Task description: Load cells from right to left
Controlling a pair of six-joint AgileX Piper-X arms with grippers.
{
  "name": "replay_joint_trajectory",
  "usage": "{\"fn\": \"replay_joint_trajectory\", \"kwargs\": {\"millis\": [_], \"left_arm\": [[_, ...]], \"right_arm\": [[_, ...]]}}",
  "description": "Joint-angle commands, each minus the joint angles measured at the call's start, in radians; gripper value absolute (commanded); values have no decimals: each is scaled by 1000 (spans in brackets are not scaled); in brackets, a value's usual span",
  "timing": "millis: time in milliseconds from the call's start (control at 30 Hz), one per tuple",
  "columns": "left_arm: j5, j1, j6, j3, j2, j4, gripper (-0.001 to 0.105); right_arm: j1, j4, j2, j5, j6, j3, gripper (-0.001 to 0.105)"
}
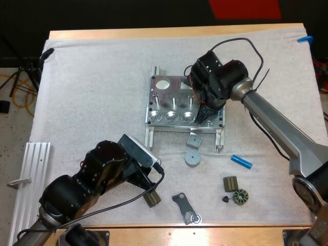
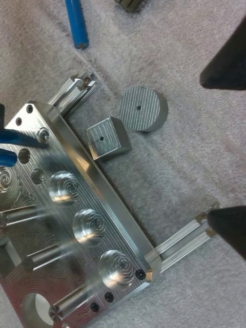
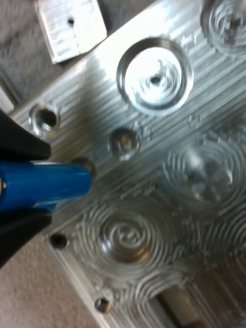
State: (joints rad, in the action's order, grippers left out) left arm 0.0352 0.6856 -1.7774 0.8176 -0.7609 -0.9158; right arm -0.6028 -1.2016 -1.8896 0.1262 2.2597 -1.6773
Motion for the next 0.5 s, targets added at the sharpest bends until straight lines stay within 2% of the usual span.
{"fn": "replay_joint_trajectory", "kwargs": {"millis": [0, 467], "left_arm": [[-23, 3, -12, 2, 1, 3, 50], [-23, 3, 6, 2, 1, 3, 50]], "right_arm": [[4, 7, -4, 16, 14, -10, 0], [4, 9, -35, 2, 20, -7, 0]]}}
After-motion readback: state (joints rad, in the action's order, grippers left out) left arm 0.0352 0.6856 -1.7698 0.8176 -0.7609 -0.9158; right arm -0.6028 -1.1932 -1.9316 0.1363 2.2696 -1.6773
